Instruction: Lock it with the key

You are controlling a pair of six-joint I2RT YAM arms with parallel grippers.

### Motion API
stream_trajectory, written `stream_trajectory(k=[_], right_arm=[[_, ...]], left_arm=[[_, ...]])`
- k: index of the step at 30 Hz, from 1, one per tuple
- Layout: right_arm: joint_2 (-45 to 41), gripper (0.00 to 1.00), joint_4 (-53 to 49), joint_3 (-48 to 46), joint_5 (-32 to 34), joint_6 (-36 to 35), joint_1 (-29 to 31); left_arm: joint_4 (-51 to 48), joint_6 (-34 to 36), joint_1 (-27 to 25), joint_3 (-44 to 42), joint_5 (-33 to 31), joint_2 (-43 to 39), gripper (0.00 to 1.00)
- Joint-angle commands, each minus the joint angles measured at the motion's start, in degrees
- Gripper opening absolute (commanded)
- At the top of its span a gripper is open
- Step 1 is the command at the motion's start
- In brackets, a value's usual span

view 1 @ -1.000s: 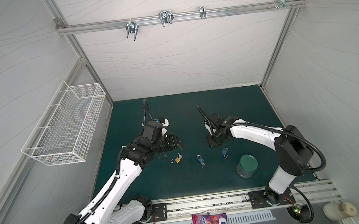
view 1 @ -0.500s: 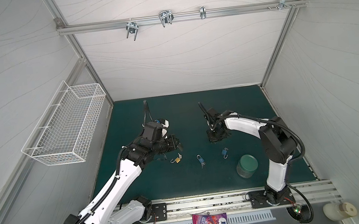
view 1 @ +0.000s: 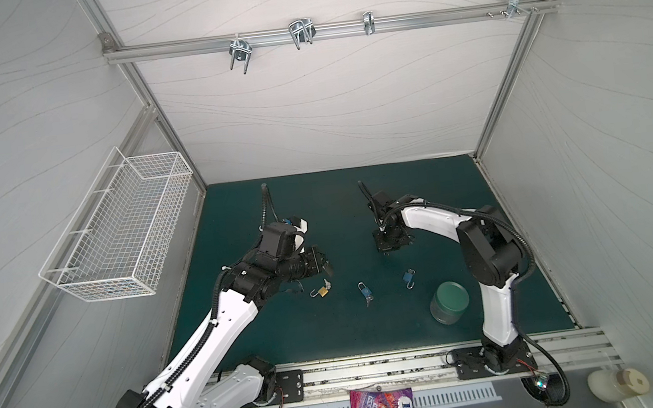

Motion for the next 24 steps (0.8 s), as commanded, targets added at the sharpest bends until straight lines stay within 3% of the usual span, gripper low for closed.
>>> stream_trajectory(k=[1,11,18,24], right_arm=[[1.5,0.02,-2.9,1.5,1.0,-1.0,-0.7],[3.7,0.1,-2.5,3.1,0.8,-1.6,-1.7],[2.5,0.33,-0.7,2.7,-2.0,-2.0,-2.0],[-6.6,0.48,1.2,-1.4,-2.0,-2.9,-2.0]], left_arm=[[1.4,0.0,0.0,0.2,0.5,-0.6,0.0],[1.4,-0.2,0.0,-0.1,0.7,-1.1,0.0],[1.4,-0.9,0.5,-0.7,0.3,-2.2,0.0],[6.4,-4.1,5.2,-3.2,6.3,-3.9,0.0]])
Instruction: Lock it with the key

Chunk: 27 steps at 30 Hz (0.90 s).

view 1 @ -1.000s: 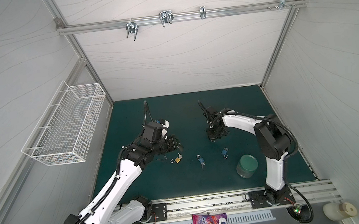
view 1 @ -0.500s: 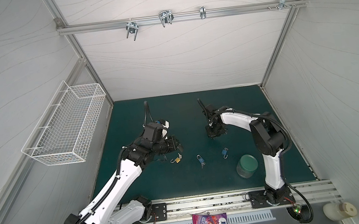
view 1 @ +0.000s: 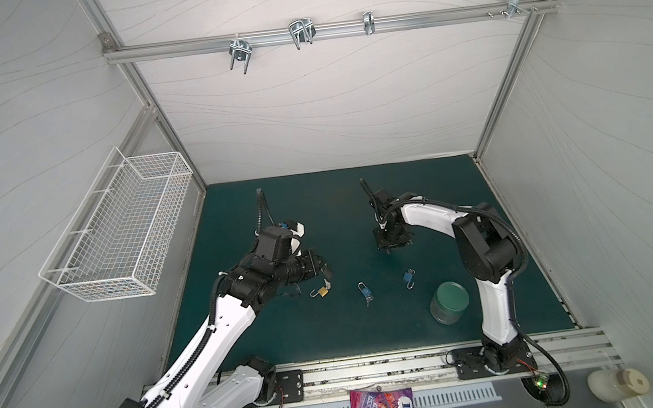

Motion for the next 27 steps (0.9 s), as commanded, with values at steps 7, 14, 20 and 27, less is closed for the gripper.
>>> stream_trajectory(k=[7,14,20,27], right_arm=[[-29.4,0.7,6.6,-13.1,-0.6,-3.0,-0.2],[-51.4,0.97,21.6,-25.1,-2.5,-8.8,-0.4],[-61.7,0.99,23.4,-27.8,-7.5,-16.3,-0.5],[-64.5,0.99,23.4,-26.3,-16.1,-24.6,5.9]], left_arm=[[13.6,-4.8,2.5,-0.5,9.0,-0.9,0.0],[23.8,-7.2,2.5,-0.2,17.3,2.0,0.0],[28.6,-9.4,0.6,1.1,19.2,3.3,0.0],[28.3,-9.7,-6.0,5.1,14.4,5.5,0.0]])
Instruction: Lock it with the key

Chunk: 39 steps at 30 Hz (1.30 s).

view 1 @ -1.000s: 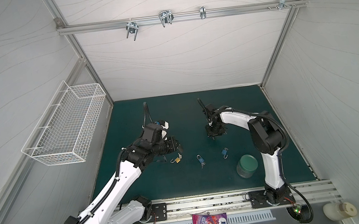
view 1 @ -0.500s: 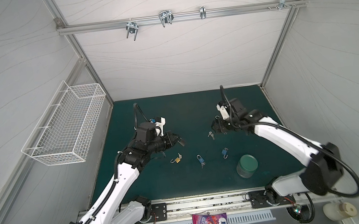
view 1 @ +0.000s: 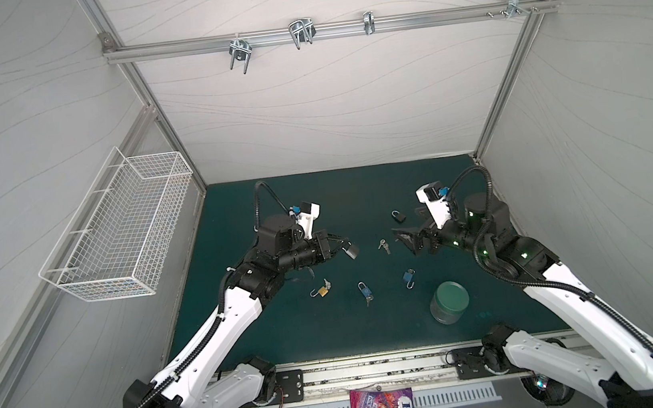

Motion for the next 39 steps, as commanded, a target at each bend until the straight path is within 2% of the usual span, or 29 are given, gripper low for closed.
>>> stream_trajectory(k=[1,5,9,19,24,39], right_arm=[[-0.5,0.99,0.9,1.6,0.1,-7.5,6.6],[0.9,0.99,0.4,2.0,11.5,-14.3,16.8],[3.1,0.96,2.0,2.2,16.6,-15.2,21.1],[7.8,0.8,6.8,2.8,19.3,-14.5,24.3],[9.9,0.65,7.8,3.5,20.7,-13.2,24.9],[10.7,0.41,8.5,3.1,19.3,-8.9,24.9]], left_arm=[[4.0,-1.0,-2.2,5.0,-2.0,0.8,0.0],[4.4,-1.6,-4.3,6.2,-4.7,0.7,0.0],[4.5,-1.5,-6.7,6.9,-6.4,0.7,0.0],[4.0,-1.3,-7.6,6.3,-7.3,0.1,0.0],[4.3,-1.6,-7.7,5.9,-7.9,-0.1,0.0],[4.5,-2.0,-7.7,5.5,-7.7,-0.6,0.0]])
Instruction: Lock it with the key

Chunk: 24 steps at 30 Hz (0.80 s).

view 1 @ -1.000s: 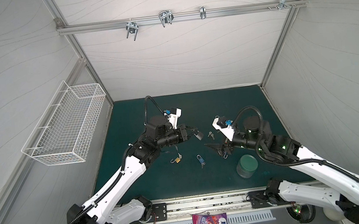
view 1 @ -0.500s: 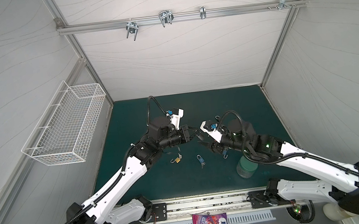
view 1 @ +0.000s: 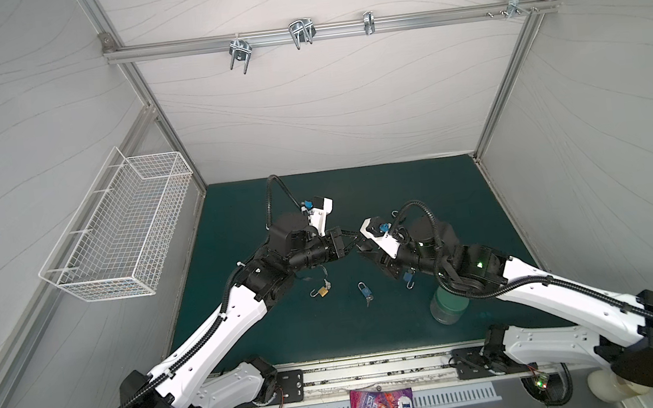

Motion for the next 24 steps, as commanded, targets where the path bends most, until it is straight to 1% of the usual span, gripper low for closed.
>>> stream_trajectory(k=[1,4,9,12,14,16,18,19,20,21,22,23,24], right_arm=[[-0.2,0.39,2.0,1.3,-0.5,2.1,0.3],[-0.5,0.34,1.7,1.3,-0.6,2.5,0.3],[-1.7,0.19,1.8,1.1,-0.1,3.2,0.3],[-2.3,0.09,1.5,1.1,0.4,3.6,0.4],[-2.9,0.05,0.6,1.4,0.9,3.6,0.3],[-3.2,0.02,-0.6,1.3,1.4,3.1,0.3],[-2.6,0.02,-4.7,1.4,2.3,1.9,-0.4],[-1.9,0.0,-6.9,1.4,2.5,2.3,-1.3],[-1.5,0.0,-8.7,1.1,2.1,2.8,-2.3],[-1.3,0.0,-10.1,0.6,1.1,3.5,-3.8],[-1.2,0.0,-10.9,0.1,0.1,4.5,-5.4],[-0.7,0.0,-11.8,-0.3,-1.6,5.6,-7.7],[-0.2,0.0,-12.8,-0.3,-3.0,6.3,-9.5]], left_arm=[[3.6,-0.8,-0.3,1.6,0.0,-1.2,0.0],[3.7,-1.0,-0.2,1.4,-0.3,-1.7,0.0],[3.1,-0.8,-0.2,1.5,-0.6,-2.2,0.0],[1.9,0.0,-0.3,2.1,-0.6,-2.3,0.0],[0.6,0.9,-0.2,2.5,-1.8,-2.7,0.0],[-2.0,2.6,-0.2,3.4,-3.8,-3.4,0.17],[-8.1,6.4,-0.2,5.5,-6.9,-3.6,0.44],[-11.8,8.3,-0.1,6.7,-9.1,-3.7,0.49],[-15.6,9.2,-0.1,7.2,-11.4,-3.8,0.53],[-17.8,10.2,-0.2,7.1,-13.9,-4.1,0.58],[-19.5,11.1,-0.2,6.9,-15.5,-4.4,0.66],[-21.3,12.0,-0.2,6.7,-17.1,-4.6,0.72],[-23.2,12.7,0.0,6.6,-18.5,-4.5,0.77]])
